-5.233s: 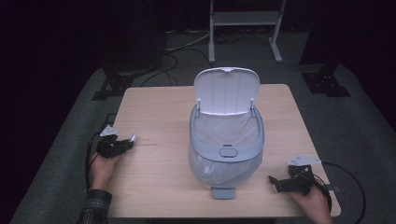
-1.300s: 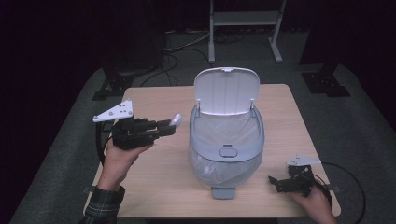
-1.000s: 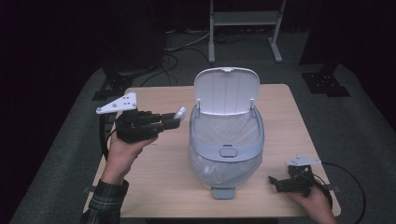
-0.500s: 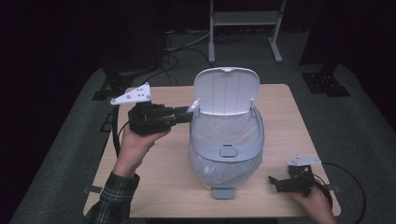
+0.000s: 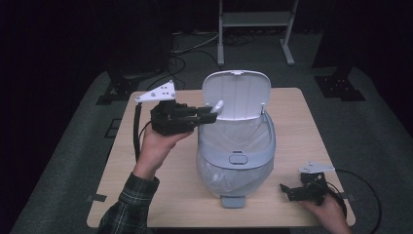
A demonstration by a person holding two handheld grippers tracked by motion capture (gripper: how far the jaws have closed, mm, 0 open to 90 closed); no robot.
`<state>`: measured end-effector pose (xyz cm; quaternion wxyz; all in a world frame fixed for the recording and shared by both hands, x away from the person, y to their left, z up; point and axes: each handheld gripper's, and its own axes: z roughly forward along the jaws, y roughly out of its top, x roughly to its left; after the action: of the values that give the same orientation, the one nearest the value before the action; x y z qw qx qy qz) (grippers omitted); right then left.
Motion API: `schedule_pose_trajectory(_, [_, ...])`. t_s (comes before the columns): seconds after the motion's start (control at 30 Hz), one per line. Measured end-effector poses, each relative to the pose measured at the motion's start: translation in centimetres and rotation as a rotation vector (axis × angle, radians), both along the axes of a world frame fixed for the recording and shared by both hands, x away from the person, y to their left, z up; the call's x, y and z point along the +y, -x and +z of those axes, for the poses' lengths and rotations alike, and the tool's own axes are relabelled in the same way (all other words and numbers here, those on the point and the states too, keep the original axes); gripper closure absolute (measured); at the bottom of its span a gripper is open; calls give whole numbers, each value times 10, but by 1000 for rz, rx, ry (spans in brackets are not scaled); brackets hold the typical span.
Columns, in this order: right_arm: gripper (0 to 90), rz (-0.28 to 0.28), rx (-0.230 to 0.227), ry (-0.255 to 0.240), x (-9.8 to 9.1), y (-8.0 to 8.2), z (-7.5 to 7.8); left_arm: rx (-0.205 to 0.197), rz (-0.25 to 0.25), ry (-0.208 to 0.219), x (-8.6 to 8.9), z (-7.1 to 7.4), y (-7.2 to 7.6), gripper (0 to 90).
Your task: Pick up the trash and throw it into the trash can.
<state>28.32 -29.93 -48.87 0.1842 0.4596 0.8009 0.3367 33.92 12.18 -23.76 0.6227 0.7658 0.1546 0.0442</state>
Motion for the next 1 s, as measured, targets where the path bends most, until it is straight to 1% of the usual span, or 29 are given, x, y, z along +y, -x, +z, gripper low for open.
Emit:
schedule_pose_trajectory(0.4, [0,0,0,0,0,0,0,-2,-30,-1,-21,-2,-7,733])
schedule_pose_trajectory(0.7, [0,0,0,0,0,0,0,-4,-34,3,-27,-3,-10,729])
schedule_pose_trajectory(0.77, [0,0,0,0,0,0,0,-2,-35,8,-28,-2,-10,719])
schedule_pose_trajectory(0.93, [0,0,-1,0,0,0,0,-10,-44,1,-31,-2,-9,680])
schedule_pose_trajectory(1.0, [0,0,0,0,0,0,0,-10,-44,0,-32,-2,-8,678])
